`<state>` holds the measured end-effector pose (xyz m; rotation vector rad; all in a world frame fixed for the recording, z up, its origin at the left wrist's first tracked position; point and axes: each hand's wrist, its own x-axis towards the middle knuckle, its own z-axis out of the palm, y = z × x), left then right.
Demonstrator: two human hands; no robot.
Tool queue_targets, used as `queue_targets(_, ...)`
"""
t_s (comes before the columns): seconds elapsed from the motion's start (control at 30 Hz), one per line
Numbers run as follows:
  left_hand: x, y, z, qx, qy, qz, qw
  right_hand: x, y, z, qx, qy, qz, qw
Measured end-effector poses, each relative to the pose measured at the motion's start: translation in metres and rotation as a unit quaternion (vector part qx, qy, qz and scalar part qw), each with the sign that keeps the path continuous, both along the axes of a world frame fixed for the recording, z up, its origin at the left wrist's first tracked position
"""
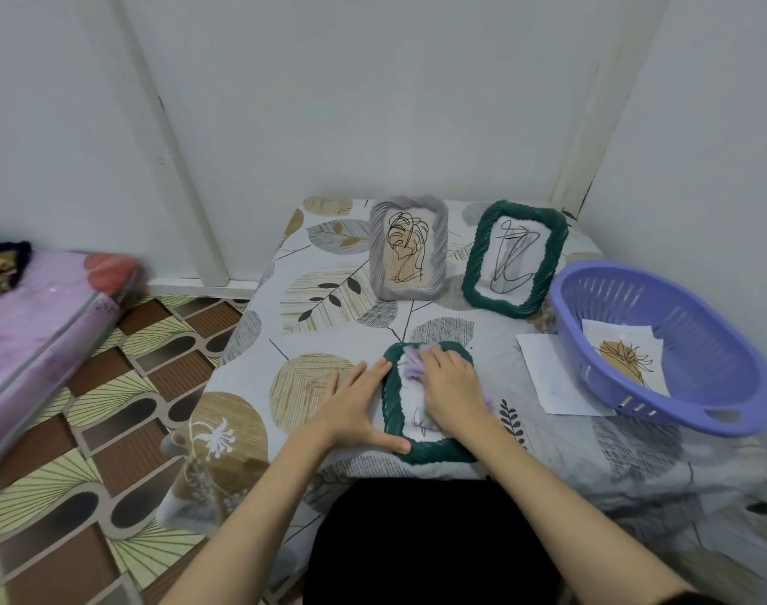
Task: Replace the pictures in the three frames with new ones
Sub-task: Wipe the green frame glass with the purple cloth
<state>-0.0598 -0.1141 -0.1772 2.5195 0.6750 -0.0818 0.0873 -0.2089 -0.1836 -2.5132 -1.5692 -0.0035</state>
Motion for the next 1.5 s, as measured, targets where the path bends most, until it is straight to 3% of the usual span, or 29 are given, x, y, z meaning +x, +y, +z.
queue_targets(0.13,0.0,-0.001,0.001,0.014,0.003,-0.002,1.0,-0.013,0.0,0.003,0.054,0.054,0.064,0.995)
queue_targets(0.23,0.0,-0.002,0.0,0.017,0.004,-0.002,1.0,-0.01,-0.031,-0.006,0.074,-0.071,0.109,0.989)
queue_targets(0.33,0.0,-0.002,0.001,0.019,0.01,-0.005,1.0,0.001,-0.035,-0.009,0.062,-0.142,0.046,0.987)
queue_targets(0.47,0.0,-0.003,0.003,0.017,0.011,-0.002,1.0,-0.003,0.004,0.005,0.021,-0.002,0.012,1.0)
queue_targets(0.67,0.001,-0.002,0.003,0.007,0.01,0.0,1.0,-0.003,-0.015,0.002,0.027,-0.062,0.092,0.993)
queue_targets(0.73,0.001,-0.002,0.002,0.005,0.008,-0.001,1.0,0.004,-0.018,0.001,0.003,-0.106,0.07,0.992)
queue_targets(0.9,0.0,-0.003,0.003,-0.002,0.006,0.003,1.0,-0.011,0.017,0.01,-0.012,0.005,-0.011,1.0)
queue_targets(1.2,0.0,-0.003,0.005,-0.007,0.005,0.004,1.0,0.008,-0.026,0.015,-0.052,-0.04,0.09,0.994)
queue_targets(1.43,-0.001,-0.013,0.005,-0.008,-0.005,-0.001,1.0,-0.005,-0.012,0.016,0.042,0.092,-0.042,0.994)
queue_targets(1.5,-0.001,-0.021,0.005,0.02,-0.017,0.016,1.0,-0.013,-0.007,0.015,0.051,0.075,-0.053,0.994)
